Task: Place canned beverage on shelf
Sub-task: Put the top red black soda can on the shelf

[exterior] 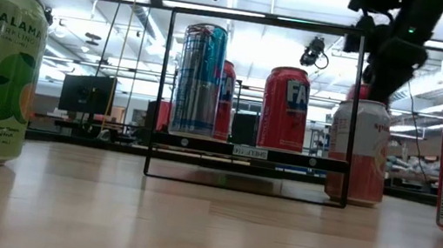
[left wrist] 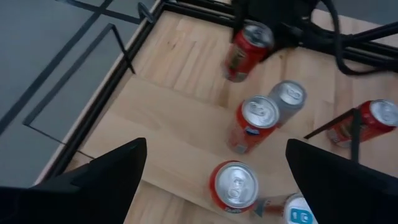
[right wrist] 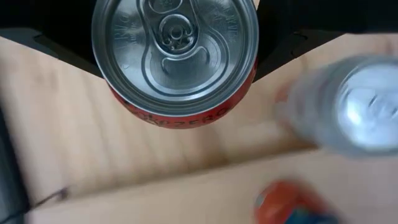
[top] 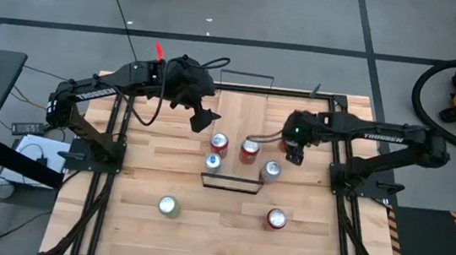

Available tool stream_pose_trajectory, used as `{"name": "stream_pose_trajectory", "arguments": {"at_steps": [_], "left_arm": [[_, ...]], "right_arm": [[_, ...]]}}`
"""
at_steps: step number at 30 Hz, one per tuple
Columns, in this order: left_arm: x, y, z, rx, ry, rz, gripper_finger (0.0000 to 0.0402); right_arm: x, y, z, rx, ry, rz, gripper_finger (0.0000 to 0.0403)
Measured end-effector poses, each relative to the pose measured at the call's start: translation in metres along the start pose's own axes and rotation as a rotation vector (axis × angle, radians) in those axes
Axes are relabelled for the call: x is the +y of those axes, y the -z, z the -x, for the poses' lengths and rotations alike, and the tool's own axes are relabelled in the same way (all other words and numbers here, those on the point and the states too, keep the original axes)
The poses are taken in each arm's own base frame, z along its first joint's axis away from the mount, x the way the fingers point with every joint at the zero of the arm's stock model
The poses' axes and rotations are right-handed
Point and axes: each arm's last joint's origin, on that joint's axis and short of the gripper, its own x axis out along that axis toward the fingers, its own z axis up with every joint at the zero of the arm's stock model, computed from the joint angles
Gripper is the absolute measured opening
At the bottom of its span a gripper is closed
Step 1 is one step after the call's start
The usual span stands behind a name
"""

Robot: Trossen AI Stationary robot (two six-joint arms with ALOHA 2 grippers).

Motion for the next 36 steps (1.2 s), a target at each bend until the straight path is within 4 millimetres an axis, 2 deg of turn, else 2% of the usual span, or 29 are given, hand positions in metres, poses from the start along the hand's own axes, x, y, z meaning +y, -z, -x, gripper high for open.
{"name": "stream_pose_trajectory", "arguments": {"at_steps": [6,12,24,30,36], "left_arm": [[-0.001,0.0,0.0,0.004,0.04,0.014,0.0396],[-0.001,0.0,0.0,0.004,0.042,0.026,0.0396],[-0.001,0.001,0.0,0.017,0.04,0.026,0.0396],[0.0,0.008,0.0,0.083,0.032,0.045,0.0396],[-0.001,0.015,0.001,0.158,0.025,0.043,0.0396]], "right_arm": [[-0.021,-0.014,0.004,-0.104,-0.046,0.031,0.0323],[-0.032,-0.028,-0.004,-0.133,-0.079,0.028,0.0323],[-0.033,-0.089,-0.018,-0.134,-0.158,0.163,0.0323],[-0.028,-0.103,-0.022,-0.129,-0.203,0.222,0.0323],[-0.026,-0.106,-0.031,-0.115,-0.248,0.239,0.0323]]}}
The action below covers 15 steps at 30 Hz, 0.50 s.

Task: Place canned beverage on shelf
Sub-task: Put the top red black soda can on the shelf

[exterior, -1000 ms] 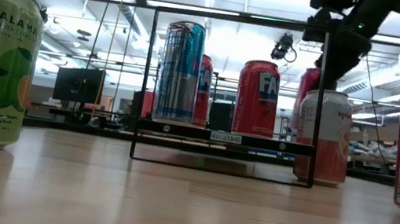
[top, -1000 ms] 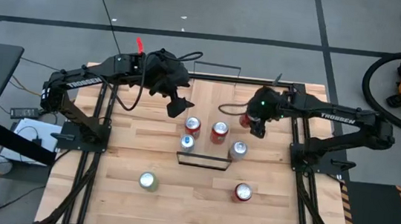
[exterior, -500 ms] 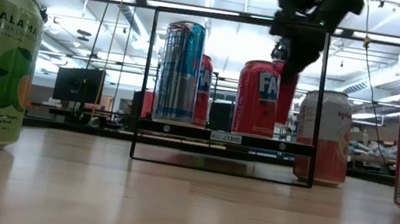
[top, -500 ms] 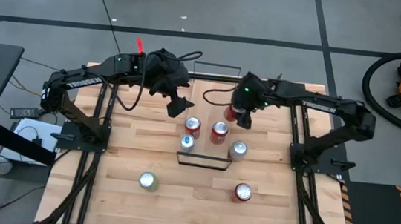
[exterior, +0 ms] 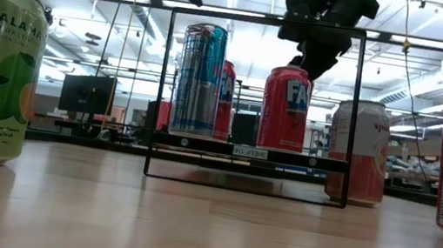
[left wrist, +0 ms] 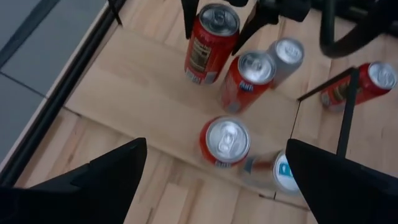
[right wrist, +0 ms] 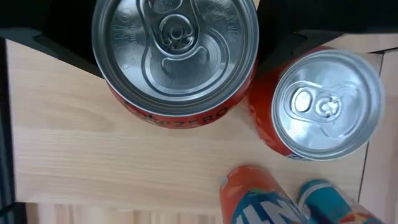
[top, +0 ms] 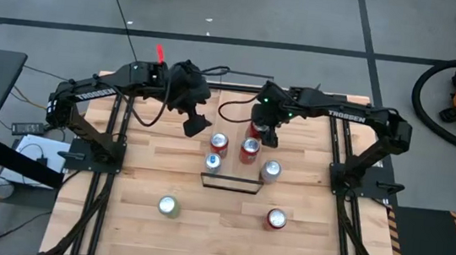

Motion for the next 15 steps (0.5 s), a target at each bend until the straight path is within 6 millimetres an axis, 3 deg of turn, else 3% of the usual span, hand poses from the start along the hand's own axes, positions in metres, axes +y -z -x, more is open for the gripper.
{"name": "stream_pose_trajectory", "arguments": {"at_steps": [15], "left_arm": [[0.001,0.008,0.0,0.088,0.003,0.002,0.0396]], "right_arm": [[-0.003,-0.003,-0.022,0.016,-0.017,0.027,0.0323]]}}
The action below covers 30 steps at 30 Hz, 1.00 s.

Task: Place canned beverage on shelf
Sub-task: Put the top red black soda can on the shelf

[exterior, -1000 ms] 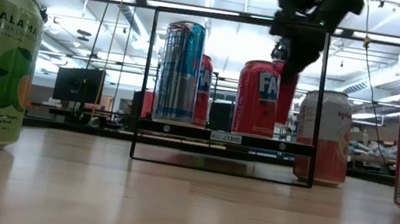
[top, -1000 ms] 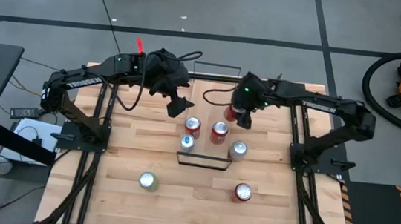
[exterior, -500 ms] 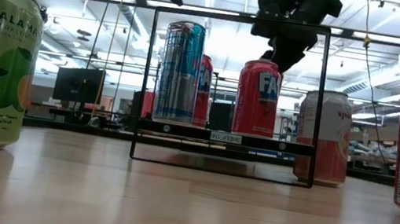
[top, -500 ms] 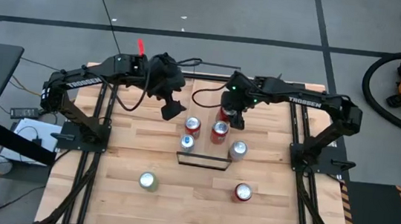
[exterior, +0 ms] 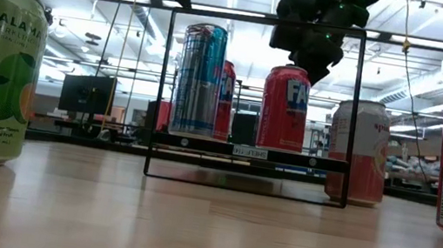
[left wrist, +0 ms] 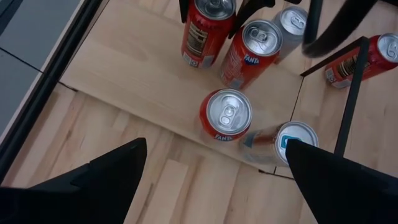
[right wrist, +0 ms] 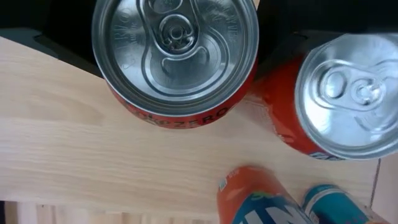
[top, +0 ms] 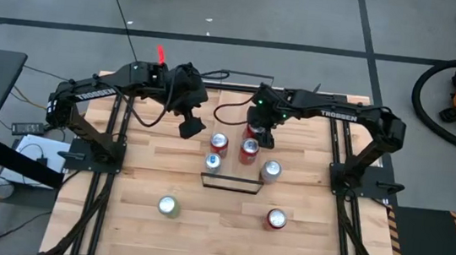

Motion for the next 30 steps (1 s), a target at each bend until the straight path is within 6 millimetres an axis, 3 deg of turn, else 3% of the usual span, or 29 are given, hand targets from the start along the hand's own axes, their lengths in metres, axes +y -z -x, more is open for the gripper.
{"name": "stream_pose_trajectory", "arguments": {"at_steps": [30], "left_arm": [[-0.0001,-0.0006,0.0,-0.006,0.001,0.003,0.0396]], "right_arm": [[-0.0058,0.0016,0.0004,-0.021,-0.036,0.053,0.0349]]}}
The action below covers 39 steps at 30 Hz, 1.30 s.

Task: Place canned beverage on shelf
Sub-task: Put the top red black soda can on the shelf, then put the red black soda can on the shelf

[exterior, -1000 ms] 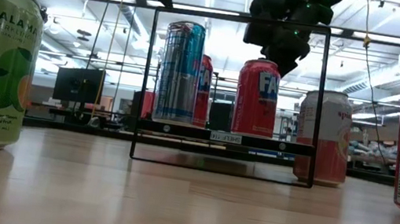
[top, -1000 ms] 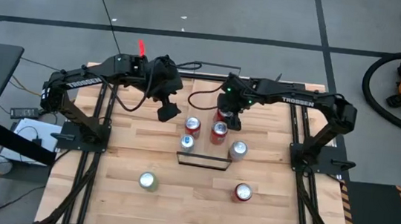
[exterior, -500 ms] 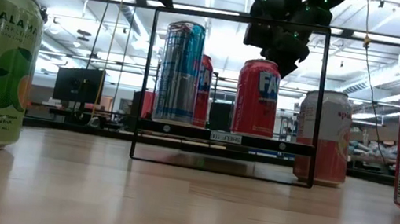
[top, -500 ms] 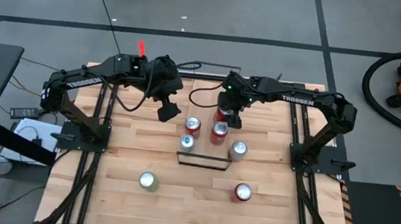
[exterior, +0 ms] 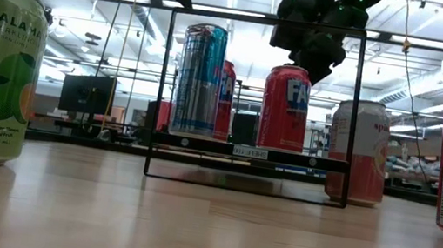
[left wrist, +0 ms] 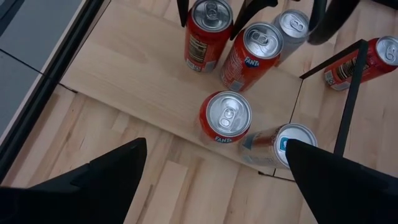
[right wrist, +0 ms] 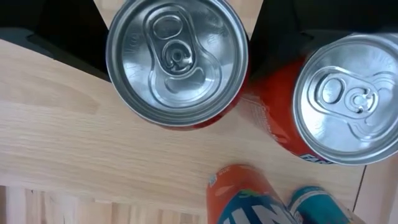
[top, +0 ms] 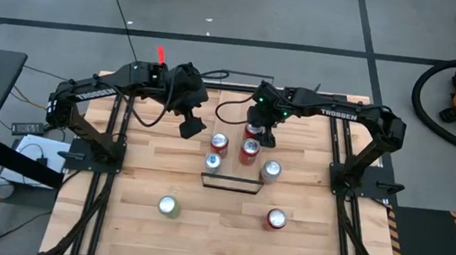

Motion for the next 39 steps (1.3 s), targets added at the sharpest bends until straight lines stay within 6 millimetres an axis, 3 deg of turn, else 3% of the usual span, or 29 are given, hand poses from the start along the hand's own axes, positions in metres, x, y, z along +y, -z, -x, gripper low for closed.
{"name": "stream_pose_trajectory", "arguments": {"at_steps": [23,32,39], "left_arm": [[0.0,0.0,0.0,0.001,0.001,0.015,0.0396],[0.0,0.0,0.0,0.0,0.001,0.015,0.0396],[-0.001,-0.004,0.0,-0.045,0.007,-0.02,0.0396]], "right_arm": [[0.004,0.01,0.005,0.112,0.007,-0.078,0.0351],[0.009,0.015,0.035,0.104,0.096,-0.095,0.0351],[0.031,0.022,0.065,0.1,0.067,-0.178,0.0351]]}}
